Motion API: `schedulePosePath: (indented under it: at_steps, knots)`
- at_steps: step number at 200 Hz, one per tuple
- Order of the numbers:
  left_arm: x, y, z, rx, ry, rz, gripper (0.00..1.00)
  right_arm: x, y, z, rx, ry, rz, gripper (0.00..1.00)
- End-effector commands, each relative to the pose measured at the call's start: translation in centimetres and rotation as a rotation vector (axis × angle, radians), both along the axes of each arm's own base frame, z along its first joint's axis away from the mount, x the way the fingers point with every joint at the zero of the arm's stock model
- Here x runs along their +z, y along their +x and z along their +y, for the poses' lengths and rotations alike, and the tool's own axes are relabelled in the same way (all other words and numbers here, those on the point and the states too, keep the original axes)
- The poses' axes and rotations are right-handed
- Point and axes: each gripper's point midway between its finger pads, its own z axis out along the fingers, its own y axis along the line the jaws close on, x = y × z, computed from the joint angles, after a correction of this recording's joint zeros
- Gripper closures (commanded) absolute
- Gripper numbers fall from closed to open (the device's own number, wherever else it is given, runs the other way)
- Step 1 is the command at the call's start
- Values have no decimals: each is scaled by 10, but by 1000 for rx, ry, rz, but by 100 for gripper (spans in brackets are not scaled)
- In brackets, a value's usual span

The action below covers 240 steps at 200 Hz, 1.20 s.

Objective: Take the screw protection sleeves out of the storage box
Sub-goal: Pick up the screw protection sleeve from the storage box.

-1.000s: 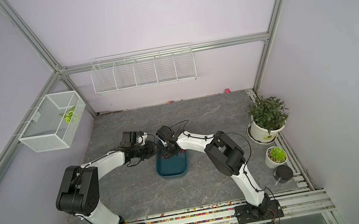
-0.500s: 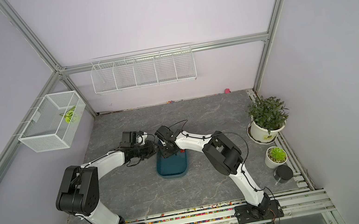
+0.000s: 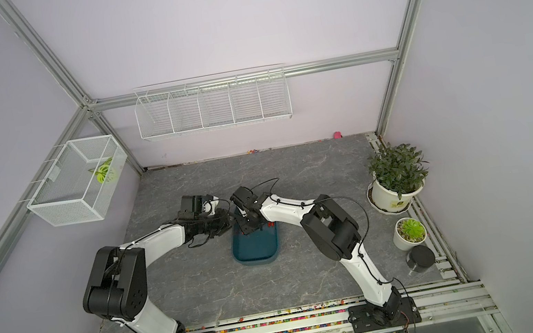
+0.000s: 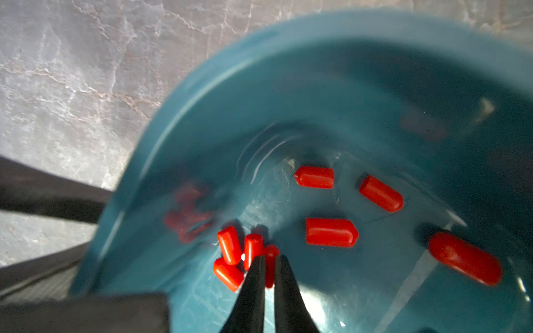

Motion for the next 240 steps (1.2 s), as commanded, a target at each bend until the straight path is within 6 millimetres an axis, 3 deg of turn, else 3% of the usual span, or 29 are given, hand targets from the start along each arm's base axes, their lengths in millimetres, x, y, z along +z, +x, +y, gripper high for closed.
schedulePosePath:
  at_steps: [1, 56, 134, 240]
  knots:
    - [-5, -1, -2, -10, -12, 10, 58, -7, 0, -3, -14, -10, 17, 90]
    - [-5, -1, -2, -12, -13, 14, 58, 5, -1, -3, -12, 17, -12, 91]
    - [-6, -1, -3, -15, -14, 17, 58, -6, 1, -6, -17, -18, 4, 77]
    - [-6, -1, -3, -15, -16, 15, 58, -18, 2, -4, -14, -33, 37, 80]
